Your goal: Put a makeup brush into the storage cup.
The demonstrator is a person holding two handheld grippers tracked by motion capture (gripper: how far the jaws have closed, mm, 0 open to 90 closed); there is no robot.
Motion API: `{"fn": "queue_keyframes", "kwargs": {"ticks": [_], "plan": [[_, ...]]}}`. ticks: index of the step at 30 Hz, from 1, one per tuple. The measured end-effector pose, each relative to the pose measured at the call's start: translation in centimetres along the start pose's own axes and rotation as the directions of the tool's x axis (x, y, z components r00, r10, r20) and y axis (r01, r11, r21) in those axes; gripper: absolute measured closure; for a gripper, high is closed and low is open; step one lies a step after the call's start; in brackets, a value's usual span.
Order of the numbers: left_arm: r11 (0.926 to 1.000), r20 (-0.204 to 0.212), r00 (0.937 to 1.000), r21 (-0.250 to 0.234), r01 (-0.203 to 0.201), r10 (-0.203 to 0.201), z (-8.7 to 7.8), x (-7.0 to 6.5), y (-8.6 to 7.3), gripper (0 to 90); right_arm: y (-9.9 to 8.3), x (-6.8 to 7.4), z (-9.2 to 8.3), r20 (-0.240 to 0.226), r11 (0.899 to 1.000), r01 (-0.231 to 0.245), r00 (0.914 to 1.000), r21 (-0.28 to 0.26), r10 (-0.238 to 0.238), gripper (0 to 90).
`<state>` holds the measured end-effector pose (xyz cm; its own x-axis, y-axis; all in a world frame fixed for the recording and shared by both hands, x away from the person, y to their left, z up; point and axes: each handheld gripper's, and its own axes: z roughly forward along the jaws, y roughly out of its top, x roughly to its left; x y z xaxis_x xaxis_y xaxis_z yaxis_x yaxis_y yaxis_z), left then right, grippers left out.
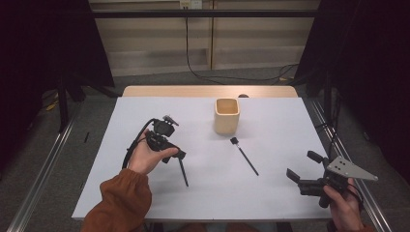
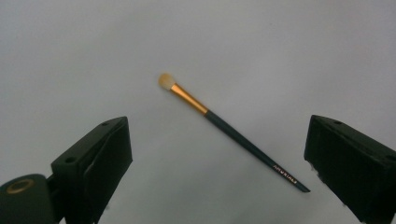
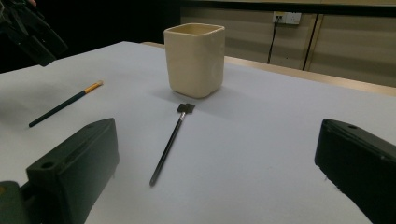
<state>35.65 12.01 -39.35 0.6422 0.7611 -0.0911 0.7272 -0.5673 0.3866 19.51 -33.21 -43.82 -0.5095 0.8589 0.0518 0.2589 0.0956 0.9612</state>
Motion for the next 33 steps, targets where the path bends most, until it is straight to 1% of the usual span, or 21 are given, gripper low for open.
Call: {"fn": "queue_keyframes", "kwargs": {"ticks": [1, 2, 3, 4, 7, 10, 14, 15, 16, 17, 18, 20, 21, 22, 23, 25, 26, 27, 28, 30, 33], "plan": [[0.9999, 0.002, 1.0, 0.016, -0.003, 0.003, 0.1, 0.0, -0.1, 10.1, 0.0, 0.0, 0.0, 0.001, 1.0, -0.001, 1.0, -0.001, 0.001, 0.0], [0.9996, -0.009, 1.0, 0.03, 0.004, -0.004, 0.3, -0.1, -0.1, 8.5, 0.0, 0.0, 0.0, 0.001, 1.0, -0.003, 1.0, 0.0, 0.003, 0.0], [0.9982, -0.015, 0.9998, 0.059, -0.009, 0.01, 0.5, -0.1, -0.1, 6.6, 0.0, 0.0, 0.0, 0.002, 1.0, -0.002, 1.0, 0.0, 0.002, 0.0], [0.9976, -0.01, 0.9999, 0.069, -0.007, 0.008, 0.6, -0.2, -0.2, 7.5, 0.0, 0.0, 0.0, 0.003, 1.0, -0.002, 1.0, 0.0, 0.002, 0.0], [0.9966, -0.016, 0.9998, 0.081, 0.016, -0.015, 0.9, -0.1, -0.3, 6.8, 0.0, 0.0, 0.0, 0.005, 1.0, -0.001, 1.0, 0.0, 0.001, 0.0], [0.996, -0.004, 0.9995, 0.083, 0.033, -0.032, 1.1, 0.2, -0.5, 6.0, 0.0, 0.0, 0.0, 0.006, 1.0, 0.0, 1.0, 0.002, 0.0, 0.0], [0.9951, 0.026, 0.9989, 0.092, 0.036, -0.038, 1.2, 0.5, -0.7, 7.2, 0.0, 0.0, 0.0, 0.006, 1.0, -0.002, 1.0, 0.002, 0.002, 0.0], [0.9946, 0.026, 0.9985, 0.094, 0.045, -0.048, 1.2, 0.4, -0.7, 8.7, 0.0, 0.0, 0.0, 0.005, 1.0, 0.0, 1.0, 0.003, 0.0, 0.0], [0.9942, 0.03, 0.9987, 0.1, 0.039, -0.042, 1.2, 0.5, -0.7, 10.9, 0.0, 0.0, 0.0, 0.005, 1.0, 0.002, 1.0, 0.004, -0.002, 0.0], [0.994, 0.027, 0.9986, 0.101, 0.042, -0.045, 1.3, 0.4, -0.7, 13.5, 0.0, 0.0, 0.1, 0.005, 1.0, 0.002, 1.0, 0.004, -0.002, 0.0], [0.9946, 0.015, 0.9987, 0.092, 0.047, -0.049, 1.3, 0.3, -0.7, 15.4, 0.0, 0.0, 0.1, 0.004, 1.0, 0.002, 1.0, 0.004, -0.002, 0.0], [0.9952, 0.026, 0.9981, 0.081, 0.055, -0.057, 1.4, 0.4, -0.6, 17.5, 0.0, 0.0, 0.0, 0.005, 1.0, 0.002, 1.0, 0.004, -0.002, 0.0], [0.995, 0.023, 0.9976, 0.078, 0.062, -0.064, 1.5, 0.4, -0.5, 20.8, 0.0, 0.0, 0.0, 0.006, 1.0, 0.002, 1.0, 0.004, -0.002, 0.0], [0.9945, 0.018, 0.9973, 0.079, 0.069, -0.071, 1.6, 0.4, -0.5, 21.8, 0.0, 0.0, 0.1, 0.005, 1.0, 0.001, 1.0, 0.005, -0.001, 0.0], [0.9936, 0.011, 0.9969, 0.082, 0.077, -0.079, 1.6, 0.5, -0.4, 21.9, -0.1, 0.0, 0.1, 0.006, 1.0, 0.001, 1.0, 0.006, -0.001, 0.0], [0.9912, -0.002, 0.9952, 0.089, 0.098, -0.098, 1.8, 0.6, -0.3, 25.5, -0.1, 0.0, 0.1, 0.002, 1.0, 0.002, 1.0, 0.008, -0.002, 0.0], [0.9909, 0.003, 0.9953, 0.094, 0.096, -0.097, 1.8, 0.7, -0.2, 27.4, -0.1, 0.0, 0.1, 0.001, 1.0, 0.002, 1.0, 0.008, -0.002, 0.0], [0.9903, 0.008, 0.9947, 0.095, 0.101, -0.103, 2.0, 0.7, -0.1, 31.7, -0.1, 0.0, 0.1, 0.003, 1.0, 0.003, 1.0, 0.008, -0.003, 0.0], [0.9886, 0.014, 0.9936, 0.103, 0.11, -0.112, 2.1, 0.7, -0.1, 31.8, -0.1, 0.0, 0.1, 0.004, 1.0, 0.004, 1.0, 0.009, -0.004, 0.0], [0.9866, 0.018, 0.993, 0.117, 0.114, -0.117, 2.5, 0.7, 0.1, 32.4, -0.1, 0.0, 0.1, 0.003, 1.0, 0.004, 1.0, 0.009, -0.004, 0.0], [0.984, 0.005, 0.9932, 0.137, 0.115, -0.116, 2.9, 0.7, 0.3, 37.0, -0.1, 0.1, 0.1, 0.004, 1.0, 0.002, 1.0, 0.011, -0.002, 0.0]]}}
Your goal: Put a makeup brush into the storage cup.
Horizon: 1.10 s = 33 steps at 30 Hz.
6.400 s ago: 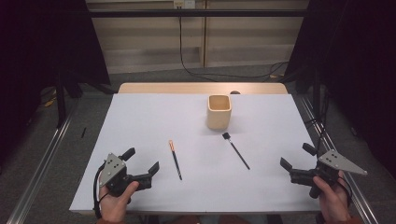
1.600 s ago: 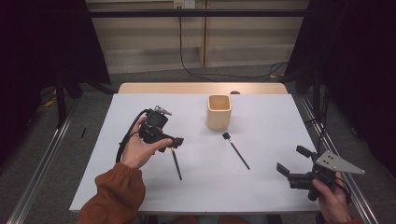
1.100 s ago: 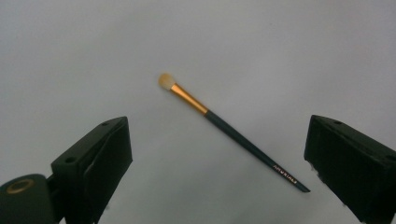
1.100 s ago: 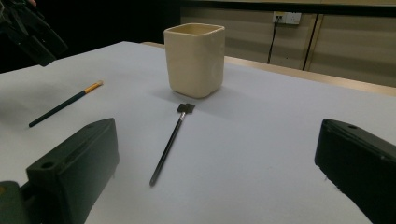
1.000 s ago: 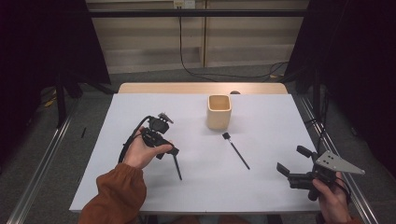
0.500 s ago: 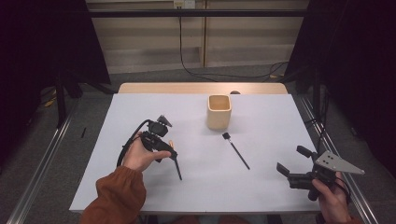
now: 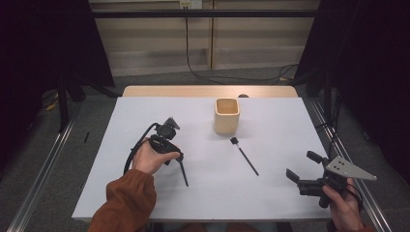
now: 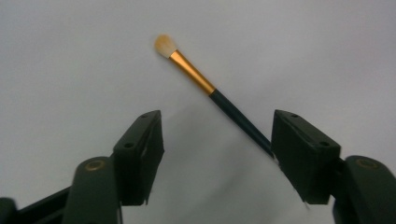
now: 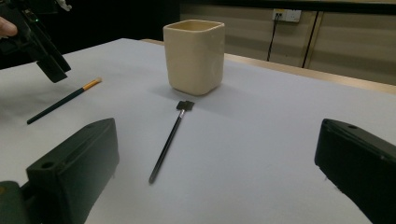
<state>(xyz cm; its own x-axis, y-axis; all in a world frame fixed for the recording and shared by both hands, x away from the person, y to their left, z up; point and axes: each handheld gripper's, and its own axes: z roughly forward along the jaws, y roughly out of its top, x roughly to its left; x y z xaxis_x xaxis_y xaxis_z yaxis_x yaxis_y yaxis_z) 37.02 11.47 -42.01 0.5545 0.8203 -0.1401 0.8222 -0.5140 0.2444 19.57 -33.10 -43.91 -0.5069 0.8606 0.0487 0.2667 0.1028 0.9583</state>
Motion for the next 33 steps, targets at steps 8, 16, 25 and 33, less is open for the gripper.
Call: {"fn": "queue_keyframes", "kwargs": {"ticks": [8, 16, 25, 33], "plan": [[0.996, 0.011, 0.9973, 0.053, 0.072, -0.073, 0.8, -0.5, 0.9, 50.7, 0.0, 0.0, 0.0, -0.002, 1.0, 0.002, 1.0, 0.002, -0.002, 0.0], [0.9935, 0.003, 0.9947, 0.05, 0.102, -0.102, 1.0, -1.0, 1.8, 58.7, 0.0, 0.0, 0.0, -0.003, 1.0, 0.002, 1.0, 0.003, -0.002, 0.0], [0.9866, -0.04, 0.988, 0.061, 0.151, -0.149, 2.0, -0.7, 2.2, 56.3, 0.0, 0.0, 0.0, -0.005, 1.0, 0.001, 1.0, 0.005, -0.001, 0.0], [0.9834, -0.05, 0.9844, 0.06, 0.171, -0.169, 2.4, -0.8, 2.6, 63.5, -0.1, 0.0, 0.1, -0.008, 1.0, 0.001, 1.0, 0.007, -0.001, 0.0]]}}
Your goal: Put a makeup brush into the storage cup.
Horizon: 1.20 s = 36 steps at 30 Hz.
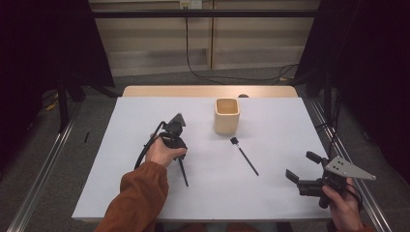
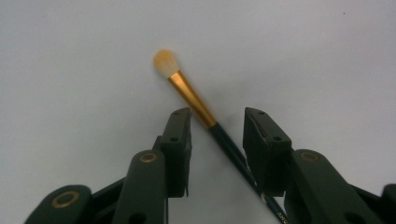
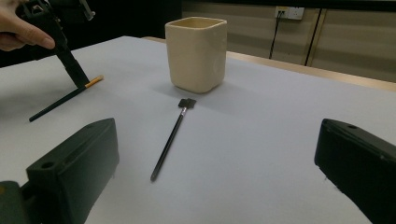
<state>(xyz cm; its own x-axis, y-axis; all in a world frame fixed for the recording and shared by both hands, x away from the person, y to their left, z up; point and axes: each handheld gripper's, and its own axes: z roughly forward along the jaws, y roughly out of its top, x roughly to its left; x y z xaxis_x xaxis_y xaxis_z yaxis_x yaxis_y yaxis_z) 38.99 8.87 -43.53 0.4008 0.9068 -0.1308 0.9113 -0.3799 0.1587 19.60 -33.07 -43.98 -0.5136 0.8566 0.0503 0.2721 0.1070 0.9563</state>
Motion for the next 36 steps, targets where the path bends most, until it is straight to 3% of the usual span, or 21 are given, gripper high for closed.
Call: {"fn": "queue_keyframes", "kwargs": {"ticks": [9, 12, 15, 22, 24, 26, 29, 34, 36], "plan": [[0.999, -0.04, 0.9986, 0.024, 0.036, -0.035, 0.8, 0.2, 0.5, 64.5, 0.0, 0.0, 0.0, -0.002, 1.0, 0.002, 1.0, 0.003, -0.002, 0.0], [0.999, -0.062, 0.9975, 0.028, 0.036, -0.035, 1.0, 0.1, 0.6, 70.6, 0.0, 0.0, 0.0, -0.003, 1.0, 0.004, 1.0, 0.001, -0.004, 0.0], [0.9994, -0.081, 0.9967, 0.032, 0.011, -0.009, 1.1, 0.1, 0.5, 75.9, 0.0, 0.0, 0.0, -0.004, 1.0, 0.0, 1.0, 0.001, 0.0, 0.0], [0.9987, -0.097, 0.9949, 0.045, -0.022, 0.026, 1.2, -0.1, 0.6, 78.6, 0.0, 0.0, 0.0, -0.007, 1.0, -0.007, 1.0, 0.003, 0.007, 0.0], [0.9981, -0.098, 0.9944, 0.052, -0.035, 0.04, 1.2, 0.0, 0.7, 79.4, 0.0, 0.0, 0.0, -0.007, 1.0, -0.002, 1.0, 0.003, 0.002, 0.0], [0.9986, -0.086, 0.996, 0.048, -0.023, 0.027, 1.1, 0.2, 0.7, 81.2, 0.0, 0.0, 0.0, -0.008, 1.0, -0.001, 1.0, 0.007, 0.001, 0.0], [0.9987, -0.054, 0.9981, 0.042, -0.027, 0.029, 1.1, 0.7, 0.6, 84.5, 0.0, 0.0, 0.0, -0.006, 1.0, 0.0, 1.0, 0.006, 0.0, 0.0], [0.996, -0.053, 0.996, 0.056, -0.069, 0.072, 1.0, 0.7, 0.7, 84.6, 0.0, 0.1, 0.1, -0.009, 1.0, -0.002, 1.0, 0.009, 0.002, 0.0], [0.9964, -0.039, 0.9967, 0.048, -0.07, 0.072, 1.0, 0.9, 0.6, 84.7, 0.0, 0.1, 0.0, -0.01, 1.0, 0.0, 1.0, 0.009, 0.001, 0.0]]}}
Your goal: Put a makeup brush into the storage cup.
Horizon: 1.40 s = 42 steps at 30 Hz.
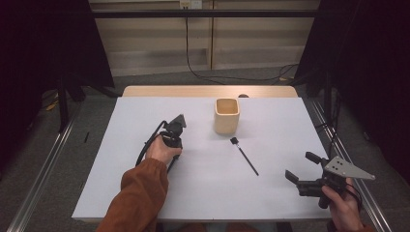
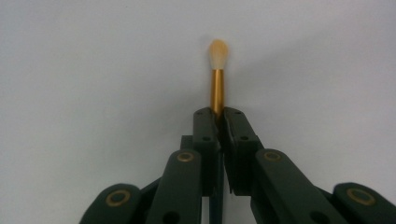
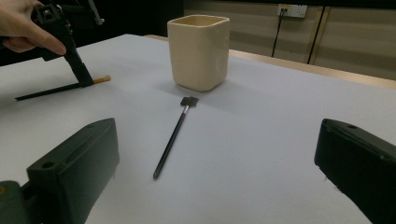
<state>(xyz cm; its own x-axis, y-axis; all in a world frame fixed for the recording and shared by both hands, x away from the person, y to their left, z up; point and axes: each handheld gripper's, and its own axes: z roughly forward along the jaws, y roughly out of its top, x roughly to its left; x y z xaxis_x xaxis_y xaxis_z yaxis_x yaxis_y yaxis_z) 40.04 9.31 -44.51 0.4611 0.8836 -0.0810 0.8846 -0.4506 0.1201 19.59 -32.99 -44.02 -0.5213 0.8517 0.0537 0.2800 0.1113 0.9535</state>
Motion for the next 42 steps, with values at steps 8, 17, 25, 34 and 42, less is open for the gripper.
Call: {"fn": "queue_keyframes", "kwargs": {"ticks": [8, 17, 25, 34, 42], "plan": [[0.9999, 0.017, 0.9998, -0.01, -0.008, 0.008, -0.2, 0.2, -0.2, 84.7, 0.0, 0.0, 0.1, -0.001, 1.0, 0.001, 1.0, 0.0, -0.001, 0.0], [0.9978, 0.064, 0.9979, -0.066, -0.006, 0.01, -1.1, 0.5, -0.5, 84.7, 0.0, 0.0, 0.1, -0.001, 1.0, 0.002, 1.0, 0.003, -0.002, 0.0], [0.9882, 0.117, 0.993, -0.153, 0.005, 0.013, -2.6, 0.5, -1.0, 84.7, 0.0, 0.0, 0.1, 0.0, 1.0, 0.002, 1.0, 0.005, -0.002, 0.0], [0.9681, 0.16, 0.985, -0.25, -0.024, 0.066, -3.8, 0.5, -1.5, 84.6, 0.0, 0.0, 0.1, 0.003, 1.0, 0.001, 1.0, 0.006, -0.001, 0.0], [0.9247, 0.158, 0.9798, -0.377, -0.055, 0.123, -4.9, 0.1, -2.0, 84.7, 0.0, 0.0, 0.1, 0.002, 1.0, 0.0, 1.0, 0.005, 0.0, 0.0]]}}
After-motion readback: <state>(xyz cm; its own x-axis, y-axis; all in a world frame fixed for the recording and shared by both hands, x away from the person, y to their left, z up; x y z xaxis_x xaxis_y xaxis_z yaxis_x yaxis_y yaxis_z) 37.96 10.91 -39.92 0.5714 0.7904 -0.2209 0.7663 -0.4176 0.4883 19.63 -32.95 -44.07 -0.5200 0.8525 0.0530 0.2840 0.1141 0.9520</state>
